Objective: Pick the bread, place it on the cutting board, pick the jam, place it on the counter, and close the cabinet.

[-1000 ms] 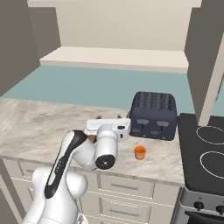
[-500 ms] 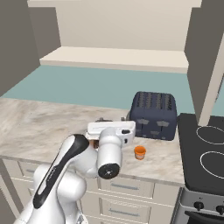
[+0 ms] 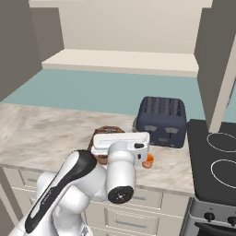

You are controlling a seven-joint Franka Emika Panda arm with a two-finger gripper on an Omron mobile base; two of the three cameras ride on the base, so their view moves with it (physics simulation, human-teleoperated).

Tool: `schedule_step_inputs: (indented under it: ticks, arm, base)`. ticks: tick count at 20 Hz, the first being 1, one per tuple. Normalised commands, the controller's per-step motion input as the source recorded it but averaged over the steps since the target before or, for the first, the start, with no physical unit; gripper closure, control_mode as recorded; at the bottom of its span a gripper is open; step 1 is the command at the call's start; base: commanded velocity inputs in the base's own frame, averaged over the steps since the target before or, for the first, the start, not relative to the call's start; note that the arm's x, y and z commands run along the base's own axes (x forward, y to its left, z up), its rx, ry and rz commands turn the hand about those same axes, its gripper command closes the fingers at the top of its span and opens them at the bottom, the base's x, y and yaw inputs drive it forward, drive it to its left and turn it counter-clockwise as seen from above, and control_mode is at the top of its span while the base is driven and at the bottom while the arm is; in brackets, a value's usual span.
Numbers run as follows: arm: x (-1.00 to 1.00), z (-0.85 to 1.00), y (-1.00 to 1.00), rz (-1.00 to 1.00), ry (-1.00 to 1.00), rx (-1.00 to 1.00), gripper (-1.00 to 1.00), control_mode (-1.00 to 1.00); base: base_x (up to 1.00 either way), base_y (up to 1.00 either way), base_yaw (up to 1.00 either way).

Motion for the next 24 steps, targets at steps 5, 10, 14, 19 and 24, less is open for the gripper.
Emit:
schedule_step_inputs:
  ticks: [5,10,14,19,24]
  arm:
    - [-0.44,0.16,-0.22,0.00,-0.05,0.00,-1.00,-1.00]
    - [-0.37,0.08,-0.22,0.00,-0.05,0.00,-1.00,-1.00]
    - [-0.31,0.11,-0.21,0.00,-0.05,0.00,-1.00,-1.00]
    - [-0.31,0.10,-0.21,0.00,-0.06,0.00,-1.00,-1.00]
    - [-0.21,0.02,-0.19,0.00,-0.05,0.00,-1.00,-1.00]
  base:
    - [0.00,0.00,0.00]
    - [0.00,0.00,0.00]
    - [0.00,0.00,0.00]
    - [0.00,0.00,0.00]
    - [0.00,0.00,0.00]
